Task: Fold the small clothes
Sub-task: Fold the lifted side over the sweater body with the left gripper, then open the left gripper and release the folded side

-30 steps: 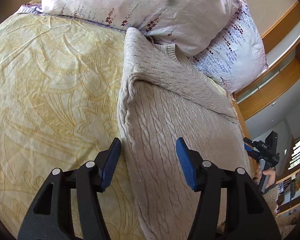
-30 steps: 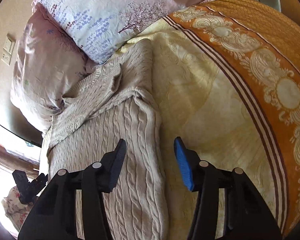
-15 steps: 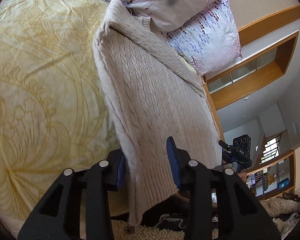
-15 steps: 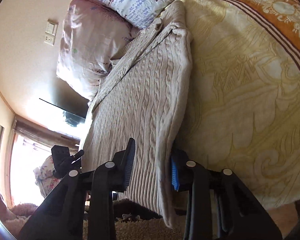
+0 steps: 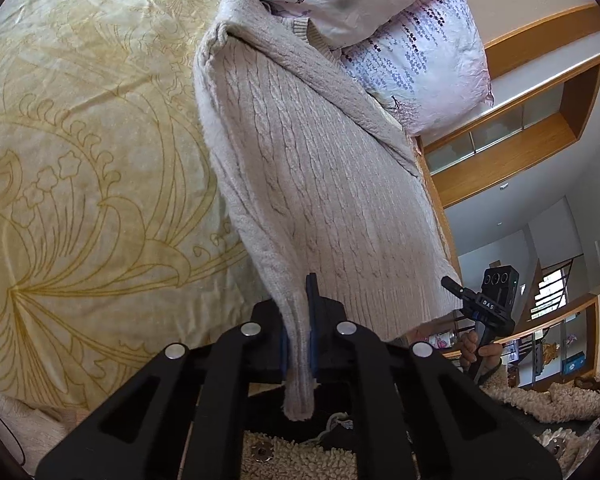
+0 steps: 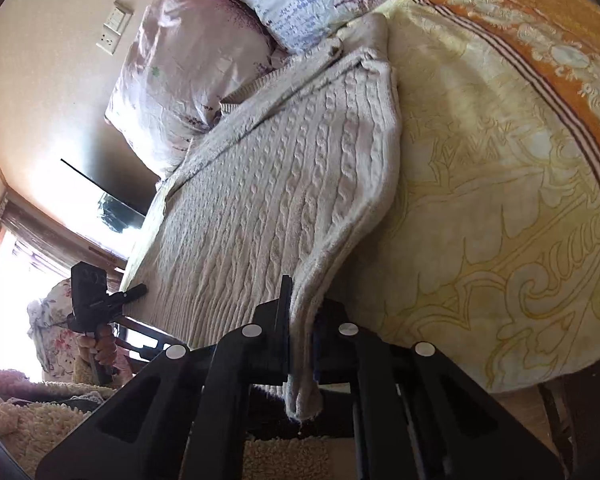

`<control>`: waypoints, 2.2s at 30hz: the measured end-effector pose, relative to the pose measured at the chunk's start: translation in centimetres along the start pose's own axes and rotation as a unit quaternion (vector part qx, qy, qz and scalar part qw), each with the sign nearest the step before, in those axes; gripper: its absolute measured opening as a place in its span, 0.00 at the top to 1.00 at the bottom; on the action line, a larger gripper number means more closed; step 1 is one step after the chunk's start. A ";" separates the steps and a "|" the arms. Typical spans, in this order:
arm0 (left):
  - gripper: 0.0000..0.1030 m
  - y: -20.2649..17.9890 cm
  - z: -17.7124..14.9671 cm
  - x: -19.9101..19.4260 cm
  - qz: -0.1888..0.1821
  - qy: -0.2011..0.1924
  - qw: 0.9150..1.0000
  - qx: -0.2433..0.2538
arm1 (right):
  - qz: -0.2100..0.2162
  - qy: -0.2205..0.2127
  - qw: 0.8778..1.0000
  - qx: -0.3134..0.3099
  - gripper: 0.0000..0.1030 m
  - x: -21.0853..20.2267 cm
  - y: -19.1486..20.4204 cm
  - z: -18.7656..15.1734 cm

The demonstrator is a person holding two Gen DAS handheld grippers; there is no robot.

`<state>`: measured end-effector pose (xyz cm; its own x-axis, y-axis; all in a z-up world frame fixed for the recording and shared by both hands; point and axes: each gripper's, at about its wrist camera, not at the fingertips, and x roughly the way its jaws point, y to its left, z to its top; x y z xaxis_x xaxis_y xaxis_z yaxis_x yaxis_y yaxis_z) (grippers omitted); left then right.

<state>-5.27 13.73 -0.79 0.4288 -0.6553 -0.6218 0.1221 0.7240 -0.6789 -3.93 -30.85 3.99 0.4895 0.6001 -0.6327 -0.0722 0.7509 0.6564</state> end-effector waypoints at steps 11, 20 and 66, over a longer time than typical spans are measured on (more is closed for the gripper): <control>0.94 -1.3 4.2 -1.6 0.002 -0.075 0.997 0.037 | -0.029 -0.139 0.980 -0.137 0.93 -0.7 4.8 3.1; 0.94 -0.6 12.5 -1.1 0.005 -0.151 0.988 -0.005 | -0.064 -0.205 0.965 -0.147 0.93 0.7 6.1 9.1; 0.30 5.3 27.8 9.4 -0.028 -0.244 0.947 -0.209 | 0.052 -0.200 0.941 0.267 0.31 14.3 -6.4 25.3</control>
<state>24.33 17.44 0.61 0.8073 -0.4391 -0.3943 -0.1631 0.4761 -0.8642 25.52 -34.02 1.11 0.7995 0.4311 -0.4184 0.2572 0.3838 0.8869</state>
